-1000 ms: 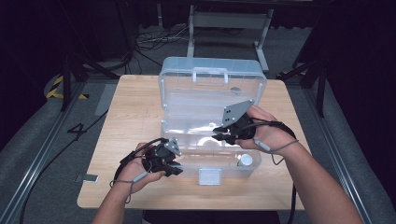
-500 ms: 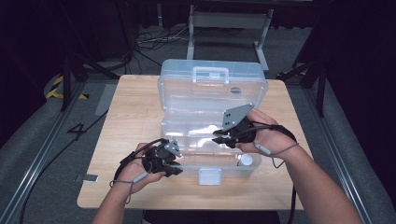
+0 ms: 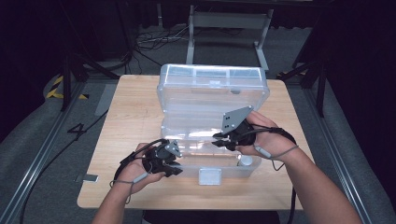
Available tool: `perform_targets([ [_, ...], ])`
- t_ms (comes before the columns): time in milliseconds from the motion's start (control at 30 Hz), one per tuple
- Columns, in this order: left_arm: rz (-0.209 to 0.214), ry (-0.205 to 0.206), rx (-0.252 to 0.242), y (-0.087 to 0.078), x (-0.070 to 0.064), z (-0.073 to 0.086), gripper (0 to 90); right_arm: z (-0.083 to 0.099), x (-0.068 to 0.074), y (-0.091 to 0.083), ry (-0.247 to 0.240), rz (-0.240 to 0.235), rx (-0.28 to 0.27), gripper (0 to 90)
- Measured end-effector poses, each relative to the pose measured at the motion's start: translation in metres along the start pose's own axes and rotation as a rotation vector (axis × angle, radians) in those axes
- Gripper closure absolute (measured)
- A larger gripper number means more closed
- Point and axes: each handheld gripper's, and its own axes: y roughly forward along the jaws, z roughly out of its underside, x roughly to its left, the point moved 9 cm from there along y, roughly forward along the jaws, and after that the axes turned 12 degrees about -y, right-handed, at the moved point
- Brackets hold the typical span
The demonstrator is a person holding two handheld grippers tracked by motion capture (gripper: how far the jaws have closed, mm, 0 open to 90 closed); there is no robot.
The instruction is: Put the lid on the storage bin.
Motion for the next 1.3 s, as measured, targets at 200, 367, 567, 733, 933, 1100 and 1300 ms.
perform_targets([
  [200, -0.007, 0.0, 0.001, 0.0, 0.0, 0.0, 77.2, 0.0, 0.003, 0.001, -0.002, -0.01, 0.004, 75.9],
  [367, -0.012, 0.004, 0.005, 0.0, 0.0, 0.001, 77.3, 0.001, 0.005, 0.001, -0.005, -0.012, 0.005, 75.1],
  [567, -0.023, 0.005, 0.007, 0.0, 0.0, 0.001, 77.3, 0.002, 0.006, 0.002, 0.0, -0.011, -0.008, 73.3],
  [733, -0.025, 0.005, 0.008, 0.0, 0.0, 0.001, 77.4, 0.002, 0.007, 0.0, 0.016, -0.008, -0.034, 70.4],
  [933, -0.027, 0.009, 0.012, 0.0, 0.0, 0.001, 77.3, 0.003, -0.005, -0.027, 0.118, 0.079, -0.194, 81.2],
  [1100, -0.029, 0.008, 0.011, 0.0, 0.001, 0.002, 77.3, 0.018, -0.013, -0.045, 0.198, 0.148, -0.255, 84.7],
  [1300, -0.036, 0.005, 0.012, 0.0, 0.001, 0.002, 77.2, 0.037, -0.022, -0.06, 0.294, 0.269, -0.327, 89.3],
])
